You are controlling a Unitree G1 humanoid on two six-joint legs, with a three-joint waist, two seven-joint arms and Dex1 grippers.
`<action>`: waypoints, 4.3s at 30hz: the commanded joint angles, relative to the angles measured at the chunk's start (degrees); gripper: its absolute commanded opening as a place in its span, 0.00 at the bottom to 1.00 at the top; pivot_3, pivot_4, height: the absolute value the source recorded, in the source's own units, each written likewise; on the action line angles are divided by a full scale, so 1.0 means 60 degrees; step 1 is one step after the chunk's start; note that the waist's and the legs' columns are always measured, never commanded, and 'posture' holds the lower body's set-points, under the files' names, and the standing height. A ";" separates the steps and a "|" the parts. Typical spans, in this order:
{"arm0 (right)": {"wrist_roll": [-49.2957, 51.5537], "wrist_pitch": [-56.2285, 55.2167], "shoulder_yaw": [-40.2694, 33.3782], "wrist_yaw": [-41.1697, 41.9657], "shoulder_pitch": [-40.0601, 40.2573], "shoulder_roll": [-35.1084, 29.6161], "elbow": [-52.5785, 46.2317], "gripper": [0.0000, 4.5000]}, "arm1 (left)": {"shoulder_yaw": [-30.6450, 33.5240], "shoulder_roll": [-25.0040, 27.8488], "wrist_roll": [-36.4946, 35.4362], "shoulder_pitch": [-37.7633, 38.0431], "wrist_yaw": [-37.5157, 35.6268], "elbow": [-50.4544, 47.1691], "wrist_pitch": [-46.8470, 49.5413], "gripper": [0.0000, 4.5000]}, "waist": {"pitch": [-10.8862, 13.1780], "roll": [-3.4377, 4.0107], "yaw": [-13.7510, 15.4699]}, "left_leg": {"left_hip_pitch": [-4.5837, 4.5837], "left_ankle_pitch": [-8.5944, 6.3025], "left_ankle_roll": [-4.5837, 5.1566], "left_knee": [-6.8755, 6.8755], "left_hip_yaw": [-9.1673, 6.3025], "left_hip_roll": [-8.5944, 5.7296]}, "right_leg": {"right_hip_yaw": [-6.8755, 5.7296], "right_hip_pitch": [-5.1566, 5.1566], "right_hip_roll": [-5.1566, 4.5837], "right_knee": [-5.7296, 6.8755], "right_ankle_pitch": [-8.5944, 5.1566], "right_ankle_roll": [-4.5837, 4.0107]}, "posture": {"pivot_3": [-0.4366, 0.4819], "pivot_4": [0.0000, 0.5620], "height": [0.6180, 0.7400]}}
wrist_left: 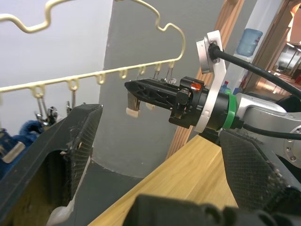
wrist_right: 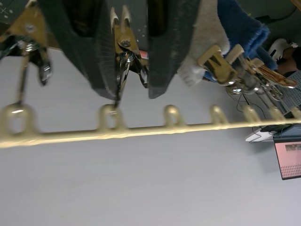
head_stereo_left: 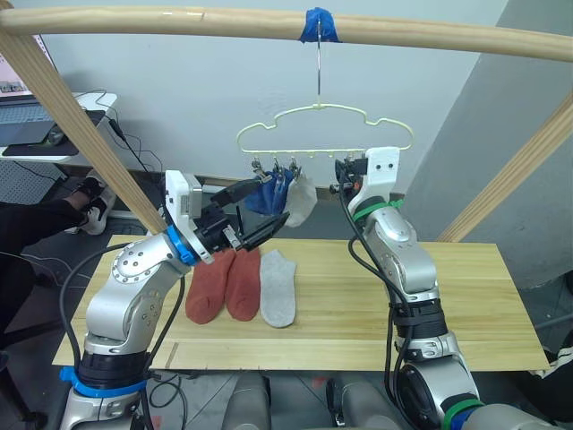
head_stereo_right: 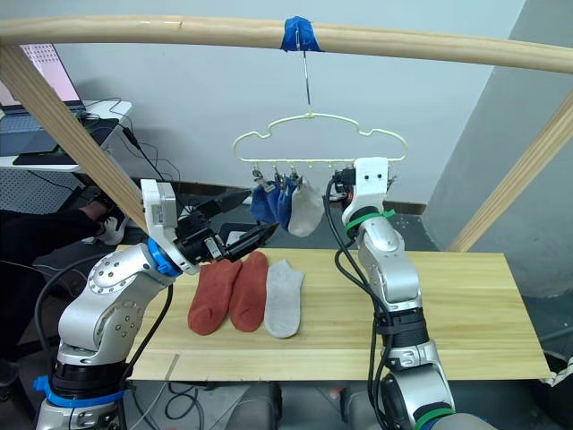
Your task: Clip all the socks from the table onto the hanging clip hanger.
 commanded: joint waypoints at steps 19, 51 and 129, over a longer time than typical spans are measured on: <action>0.1400 0.1670 -0.0235 0.1489 -0.0511 -0.1206 -0.0884 0.00 | -0.2218 -0.0490 0.3421 0.1163 0.1209 0.2932 -0.0506 1.00 | 0.0040 0.0054 0.0099 | -0.0001 0.0001 0.0001 -0.0103 0.0004 -0.0001 | -0.0007 0.0002 -0.0005 -0.0115 0.0000 -0.0008 | 0.56 0.34 1.00; 0.1650 0.2472 -0.0484 0.0958 -0.0370 -0.1612 -0.1639 0.00 | -0.3178 -0.2081 0.5428 -0.0615 0.0431 0.6602 -0.3511 0.00 | 0.0039 0.0055 -0.0088 | -0.0010 0.0001 0.0000 -0.0118 0.0013 0.0002 | -0.0007 -0.0001 -0.0005 -0.0122 0.0001 -0.0009 | 0.48 0.29 1.00; 0.2631 0.2466 0.1023 0.0586 0.2682 -0.4002 -0.5201 0.58 | -0.0083 -0.0232 0.0497 -0.0282 0.0369 0.1078 0.1356 1.00 | 0.0029 0.0056 -0.0469 | -0.0007 0.0003 0.0003 -0.0094 0.0000 0.0002 | -0.0010 0.0010 -0.0002 -0.0105 -0.0007 0.0008 | 0.50 0.32 1.00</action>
